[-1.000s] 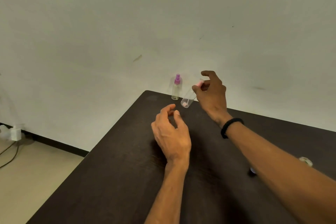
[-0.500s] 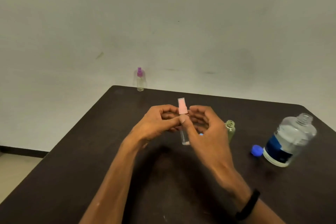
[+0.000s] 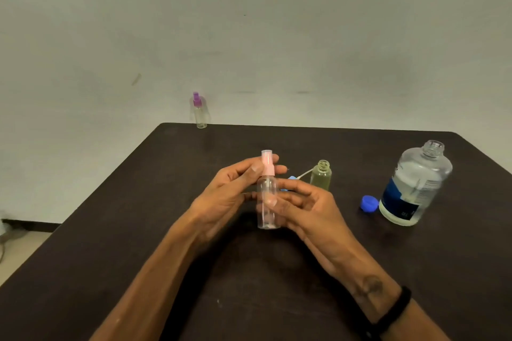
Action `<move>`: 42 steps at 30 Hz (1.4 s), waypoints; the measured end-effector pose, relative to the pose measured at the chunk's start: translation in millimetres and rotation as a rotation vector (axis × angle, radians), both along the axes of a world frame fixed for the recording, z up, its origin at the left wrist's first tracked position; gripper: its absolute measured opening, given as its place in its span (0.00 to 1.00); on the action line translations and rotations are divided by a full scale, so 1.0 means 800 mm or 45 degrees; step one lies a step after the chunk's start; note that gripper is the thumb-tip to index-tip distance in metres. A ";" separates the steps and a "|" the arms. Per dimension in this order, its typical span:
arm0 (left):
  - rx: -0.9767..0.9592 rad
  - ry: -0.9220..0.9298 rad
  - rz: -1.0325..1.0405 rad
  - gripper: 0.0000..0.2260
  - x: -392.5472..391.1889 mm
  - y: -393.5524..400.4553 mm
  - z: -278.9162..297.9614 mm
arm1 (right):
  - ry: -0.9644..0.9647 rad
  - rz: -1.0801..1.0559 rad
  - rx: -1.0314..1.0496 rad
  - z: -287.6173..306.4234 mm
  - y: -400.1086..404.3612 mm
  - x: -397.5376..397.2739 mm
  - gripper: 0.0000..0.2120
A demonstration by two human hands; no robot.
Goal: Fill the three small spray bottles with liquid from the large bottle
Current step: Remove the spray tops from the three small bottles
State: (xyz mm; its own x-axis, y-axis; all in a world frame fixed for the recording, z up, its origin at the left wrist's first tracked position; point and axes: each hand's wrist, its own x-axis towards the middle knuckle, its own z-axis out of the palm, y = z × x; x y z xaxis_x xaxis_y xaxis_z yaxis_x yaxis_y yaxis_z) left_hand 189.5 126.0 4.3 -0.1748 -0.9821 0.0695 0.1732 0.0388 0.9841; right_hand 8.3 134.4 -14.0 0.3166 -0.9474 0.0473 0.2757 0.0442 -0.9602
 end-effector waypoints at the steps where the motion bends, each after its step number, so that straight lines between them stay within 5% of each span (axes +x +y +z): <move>1: 0.035 0.064 -0.056 0.18 0.000 0.001 0.002 | -0.033 0.047 0.036 0.000 -0.001 -0.004 0.21; 6: 0.077 0.222 -0.127 0.16 -0.008 0.002 0.005 | -0.042 0.233 0.060 0.002 -0.010 -0.022 0.22; 14: -0.139 -0.082 0.239 0.19 -0.007 -0.002 0.001 | 0.301 -0.032 -0.236 0.004 -0.016 -0.025 0.21; 18: -0.111 -0.011 0.257 0.29 0.002 -0.005 0.004 | 0.335 -0.161 -0.289 0.003 -0.017 -0.021 0.20; 21: -0.093 -0.067 0.186 0.20 0.005 -0.003 0.009 | 0.340 -0.192 -0.278 0.004 -0.019 -0.024 0.20; 25: -0.136 -0.181 0.044 0.20 0.001 0.004 0.012 | 0.382 -0.165 -0.272 0.004 -0.017 -0.022 0.20; 36: -0.283 -0.298 0.407 0.16 -0.005 0.003 0.008 | 0.508 -0.185 -0.410 0.006 -0.013 -0.022 0.24; 42: -0.219 -0.277 0.153 0.21 -0.005 0.008 0.014 | 0.472 -0.263 -0.386 0.007 -0.015 -0.023 0.23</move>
State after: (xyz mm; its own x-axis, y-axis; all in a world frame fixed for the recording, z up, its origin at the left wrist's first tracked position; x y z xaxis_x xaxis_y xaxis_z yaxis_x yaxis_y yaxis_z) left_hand 185.7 132.2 15.5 -0.0873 -0.9737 0.2106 -0.0566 0.2159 0.9748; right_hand -10.5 122.6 -8.0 0.1722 -0.9531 0.2490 -0.1119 -0.2701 -0.9563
